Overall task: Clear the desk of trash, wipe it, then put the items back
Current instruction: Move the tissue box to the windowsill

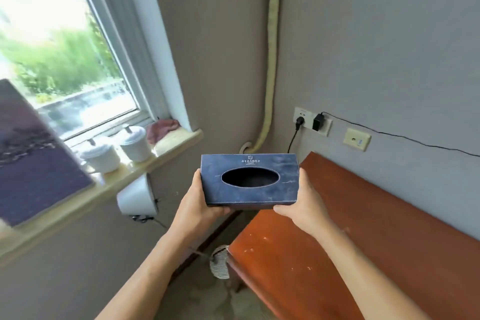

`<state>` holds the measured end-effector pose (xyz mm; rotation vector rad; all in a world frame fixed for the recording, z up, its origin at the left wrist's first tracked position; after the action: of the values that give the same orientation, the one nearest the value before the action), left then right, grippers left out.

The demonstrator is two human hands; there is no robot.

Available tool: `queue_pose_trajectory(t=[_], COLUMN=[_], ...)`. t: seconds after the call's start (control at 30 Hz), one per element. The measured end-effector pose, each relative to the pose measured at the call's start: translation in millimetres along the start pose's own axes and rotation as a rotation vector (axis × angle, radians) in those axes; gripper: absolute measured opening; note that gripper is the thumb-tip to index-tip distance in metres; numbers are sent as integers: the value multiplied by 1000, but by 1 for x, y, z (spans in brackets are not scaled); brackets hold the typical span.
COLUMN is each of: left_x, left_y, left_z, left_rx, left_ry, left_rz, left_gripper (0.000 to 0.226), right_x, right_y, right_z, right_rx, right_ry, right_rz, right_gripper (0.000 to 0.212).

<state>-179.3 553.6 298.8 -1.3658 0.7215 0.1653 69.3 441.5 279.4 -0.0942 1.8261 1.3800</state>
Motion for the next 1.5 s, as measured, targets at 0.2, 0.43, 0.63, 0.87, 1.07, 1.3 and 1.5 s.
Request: queue_pose_trajectory(t=[0.2, 0.43, 0.63, 0.87, 1.07, 1.3, 1.5], left_x=[-156, -272, -324, -361, -396, -475, -559], left_y=[81, 133, 147, 159, 185, 231, 273], left_z=[-54, -164, -254, -344, -421, -510, -580], left_rx=[-104, -286, -488, -658, -747, -791, -789], left_ry=[-253, -580, -814, -1015, -1138, -1174, -1146], left_rz=[53, 102, 115, 152, 107, 86, 96], left_gripper=[96, 99, 106, 106, 99, 107, 109], right_x=[122, 230, 297, 354, 407, 475, 527], right_y=[134, 246, 320, 381, 429, 484, 528], right_z=[-17, -68, -116, -190, -267, -371, -453], right_rx=[-188, -446, -669, -836, -976, -1057, -1030], right_ry=[234, 532, 758, 974, 1085, 1126, 1128], right_rz=[-26, 23, 36, 66, 41, 51, 32], right_gripper=[109, 95, 80, 80, 86, 83, 74])
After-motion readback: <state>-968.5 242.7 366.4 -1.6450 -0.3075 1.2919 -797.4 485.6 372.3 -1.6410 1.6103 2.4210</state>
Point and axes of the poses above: each hand's wrist, its own z-axis towards the middle knuckle, its own x-axis out of the palm, y = z × x, the point moved 6 cm from there along z, towards the middle knuckle, and after that the axes turned 5 degrees about -y, right-handed, at the moved point
